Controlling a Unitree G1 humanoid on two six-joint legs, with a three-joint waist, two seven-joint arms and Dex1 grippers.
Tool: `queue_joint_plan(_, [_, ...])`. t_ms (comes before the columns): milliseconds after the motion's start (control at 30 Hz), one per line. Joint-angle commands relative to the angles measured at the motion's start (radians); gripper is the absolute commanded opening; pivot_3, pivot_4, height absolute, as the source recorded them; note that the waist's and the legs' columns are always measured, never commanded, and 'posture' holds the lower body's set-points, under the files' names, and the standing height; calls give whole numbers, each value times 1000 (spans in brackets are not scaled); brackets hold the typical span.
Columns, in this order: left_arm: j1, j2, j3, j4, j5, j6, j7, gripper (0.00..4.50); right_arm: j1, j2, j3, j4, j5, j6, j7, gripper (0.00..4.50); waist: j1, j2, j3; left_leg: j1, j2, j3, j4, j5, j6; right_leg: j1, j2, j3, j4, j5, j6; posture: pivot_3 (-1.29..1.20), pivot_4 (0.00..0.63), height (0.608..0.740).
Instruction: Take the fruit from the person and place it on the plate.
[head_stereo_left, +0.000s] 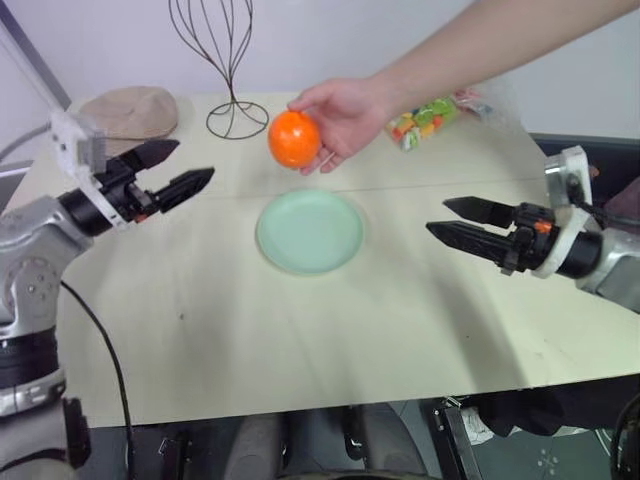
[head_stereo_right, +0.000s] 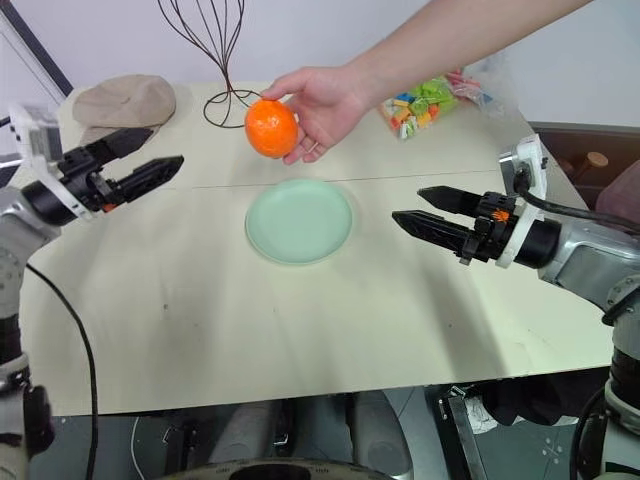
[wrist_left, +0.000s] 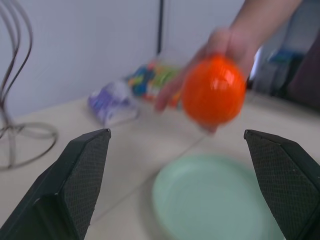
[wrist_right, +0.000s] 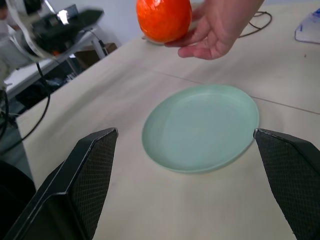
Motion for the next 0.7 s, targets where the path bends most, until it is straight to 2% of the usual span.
queue_joint_plan(33, [-74, -52, -55, 55, 17, -42, -25, 4500, -19, 12, -3, 6, -25, -42, 2, 4443, 1, 0, 0, 0, 0, 0, 0, 0, 0, 0, 0, 0, 0, 0, 0, 0, 150, 740])
queue_joint_plan(233, [-204, -202, -167, 240, 116, -174, -62, 4500, -17, 37, 5, 6, -50, -67, -19, 4443, 1, 0, 0, 0, 0, 0, 0, 0, 0, 0, 0, 0, 0, 0, 0, 0, 150, 740])
queue_joint_plan(400, [-335, -308, -198, 441, 208, -325, -55, 4500, 6, 48, -19, -20, -37, -62, -43, 4443, 1, 0, 0, 0, 0, 0, 0, 0, 0, 0, 0, 0, 0, 0, 0, 0, 150, 740])
queue_joint_plan(533, [-413, -355, -204, 555, 250, -401, -68, 4500, 24, 54, -34, -37, -26, -63, -63, 4443, 0, 0, 0, 0, 0, -1, 0, 0, 0, 0, 0, 0, 0, 0, 0, 0, 150, 740])
queue_joint_plan(700, [-438, -376, -201, 597, 258, -420, -104, 4500, 40, 61, -44, -51, -20, -67, -82, 4443, -1, 0, 0, 0, 0, -1, 0, 0, 0, 0, 1, 0, 1, 0, 1, 0, 150, 740])
